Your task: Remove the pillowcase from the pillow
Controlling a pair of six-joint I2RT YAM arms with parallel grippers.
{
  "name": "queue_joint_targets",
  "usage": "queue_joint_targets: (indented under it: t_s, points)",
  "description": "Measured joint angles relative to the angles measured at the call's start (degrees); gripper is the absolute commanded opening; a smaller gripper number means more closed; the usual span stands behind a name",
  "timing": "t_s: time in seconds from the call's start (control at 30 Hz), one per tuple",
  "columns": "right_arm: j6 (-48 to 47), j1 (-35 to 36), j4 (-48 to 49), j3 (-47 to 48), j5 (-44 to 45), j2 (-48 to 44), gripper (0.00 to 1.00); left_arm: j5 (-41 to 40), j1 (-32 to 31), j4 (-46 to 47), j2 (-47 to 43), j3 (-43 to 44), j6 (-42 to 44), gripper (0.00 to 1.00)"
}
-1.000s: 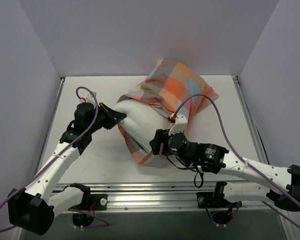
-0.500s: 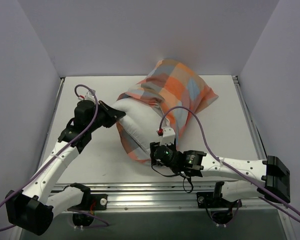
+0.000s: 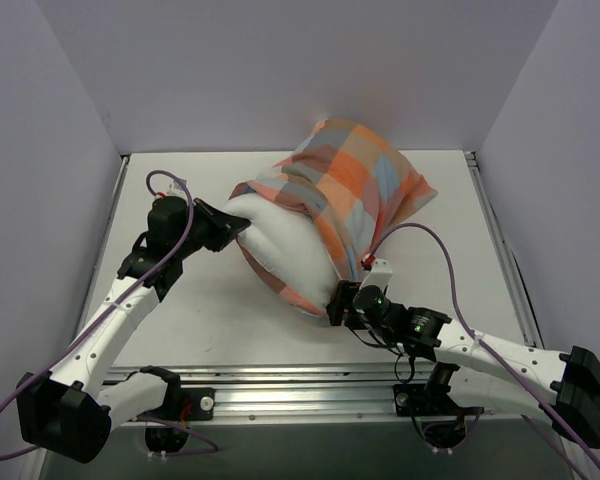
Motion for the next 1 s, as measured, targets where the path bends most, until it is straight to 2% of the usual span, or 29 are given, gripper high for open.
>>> queue_joint_targets:
  t_s: [0.27, 0.4, 0.6, 0.83, 1.0]
  points:
    - [-5.2, 0.8, 4.8, 1.4, -4.1, 6.1, 0.64, -1.2, -1.3, 2.1, 0.2, -0.9, -0.7, 0.03]
    - [-6.3, 3.4, 3.7, 5.4, -3.4, 6.3, 0.79, -2.7, -1.7, 2.8, 0.1, -1.0, -0.9, 0.02]
    - [-6.6, 9.1, 4.3, 12.4, -0.1, 9.4, 0.84, -3.8, -2.9, 2.8, 0.0, -1.0, -1.1, 0.03]
    - [-3.4, 8.9, 2.8, 10.2, 5.6, 15.9, 0.86, -4.3, -3.0, 2.5, -0.2, -1.0, -1.7, 0.03]
    - [-0.8, 8.0, -0.3, 9.2, 6.1, 17.2, 0.89, -4.6, -3.5, 1.3, -0.9, -1.0, -2.5, 0.03]
